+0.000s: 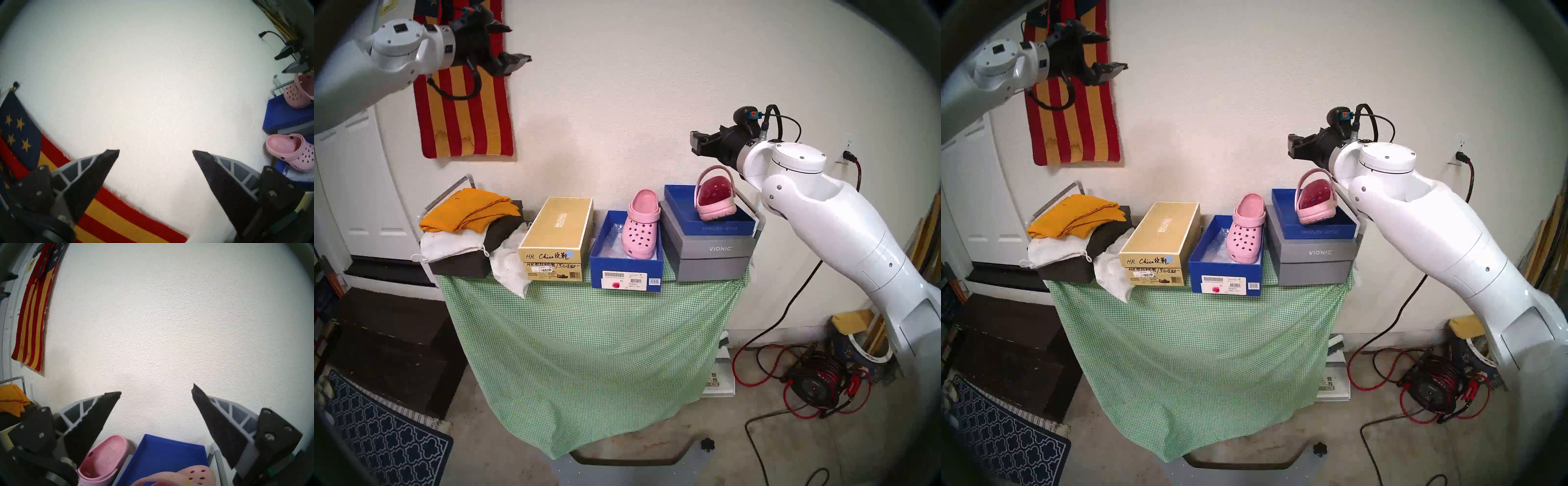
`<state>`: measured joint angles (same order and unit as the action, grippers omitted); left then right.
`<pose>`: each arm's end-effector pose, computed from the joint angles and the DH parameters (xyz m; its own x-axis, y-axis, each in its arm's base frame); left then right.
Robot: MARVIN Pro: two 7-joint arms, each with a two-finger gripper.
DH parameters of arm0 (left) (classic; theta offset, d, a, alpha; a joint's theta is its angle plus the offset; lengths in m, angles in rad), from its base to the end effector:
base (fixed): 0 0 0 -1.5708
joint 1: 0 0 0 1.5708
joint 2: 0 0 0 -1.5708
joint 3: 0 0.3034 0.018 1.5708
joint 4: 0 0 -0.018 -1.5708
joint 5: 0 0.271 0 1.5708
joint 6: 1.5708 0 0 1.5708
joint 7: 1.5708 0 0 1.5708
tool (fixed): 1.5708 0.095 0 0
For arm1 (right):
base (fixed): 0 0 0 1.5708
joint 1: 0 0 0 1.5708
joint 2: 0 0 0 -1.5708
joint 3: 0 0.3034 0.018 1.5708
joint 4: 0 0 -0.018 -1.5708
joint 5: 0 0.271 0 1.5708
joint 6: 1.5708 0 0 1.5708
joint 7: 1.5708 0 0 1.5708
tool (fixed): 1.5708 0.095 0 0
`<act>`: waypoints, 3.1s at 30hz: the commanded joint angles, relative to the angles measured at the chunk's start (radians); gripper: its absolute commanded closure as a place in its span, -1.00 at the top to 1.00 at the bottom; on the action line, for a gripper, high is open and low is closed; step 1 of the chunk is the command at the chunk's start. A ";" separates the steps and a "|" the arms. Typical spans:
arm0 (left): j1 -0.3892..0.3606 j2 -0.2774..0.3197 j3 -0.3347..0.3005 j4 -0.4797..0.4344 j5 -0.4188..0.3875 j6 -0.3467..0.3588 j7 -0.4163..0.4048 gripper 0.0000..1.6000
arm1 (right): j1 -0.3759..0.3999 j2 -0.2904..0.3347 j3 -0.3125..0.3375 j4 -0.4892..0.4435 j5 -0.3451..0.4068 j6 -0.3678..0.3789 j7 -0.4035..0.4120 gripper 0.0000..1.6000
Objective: Take shoe out of the box
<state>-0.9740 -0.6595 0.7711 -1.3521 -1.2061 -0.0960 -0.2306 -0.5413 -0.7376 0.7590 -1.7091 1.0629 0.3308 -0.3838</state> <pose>0.4640 0.1334 0.2203 -0.4051 -0.6802 0.6110 -0.2395 -0.5660 -0.7889 0.4908 -0.0468 0.0016 -0.1297 0.1138 0.9850 0.2205 -0.9652 0.1406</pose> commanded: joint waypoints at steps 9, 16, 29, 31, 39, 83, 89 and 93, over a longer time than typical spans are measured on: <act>0.088 -0.194 -0.085 0.061 -0.029 -0.039 -0.070 1.00 | -0.022 0.028 0.016 0.009 0.004 -0.001 -0.019 1.00; 0.139 -0.279 -0.095 0.116 -0.043 -0.058 -0.115 1.00 | -0.033 0.035 0.024 0.011 0.008 -0.002 -0.030 1.00; 0.224 -0.374 -0.102 0.222 -0.059 -0.106 -0.245 1.00 | -0.050 0.051 0.046 0.010 0.029 -0.006 -0.050 1.00; 0.233 -0.386 -0.102 0.241 -0.060 -0.113 -0.268 1.00 | -0.053 0.052 0.049 0.009 0.033 -0.007 -0.053 1.00; 0.279 -0.423 -0.098 0.323 -0.067 -0.141 -0.366 1.00 | -0.062 0.060 0.061 0.005 0.049 -0.008 -0.064 1.00; 0.507 -0.664 -0.138 0.681 -0.121 -0.239 -0.801 1.00 | -0.096 0.065 0.111 -0.020 0.133 -0.024 -0.113 1.00; 0.526 -0.681 -0.150 0.716 -0.138 -0.241 -0.857 1.00 | -0.099 0.065 0.114 -0.023 0.140 -0.025 -0.118 1.00; 0.539 -0.702 -0.159 0.751 -0.146 -0.249 -0.908 1.00 | -0.100 0.066 0.116 -0.026 0.145 -0.025 -0.123 1.00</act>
<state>-0.4515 -1.3268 0.6267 -0.6439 -1.3360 -0.3400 -1.0865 -0.6443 -0.6699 0.8726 -1.7312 1.2071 0.3059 -0.5065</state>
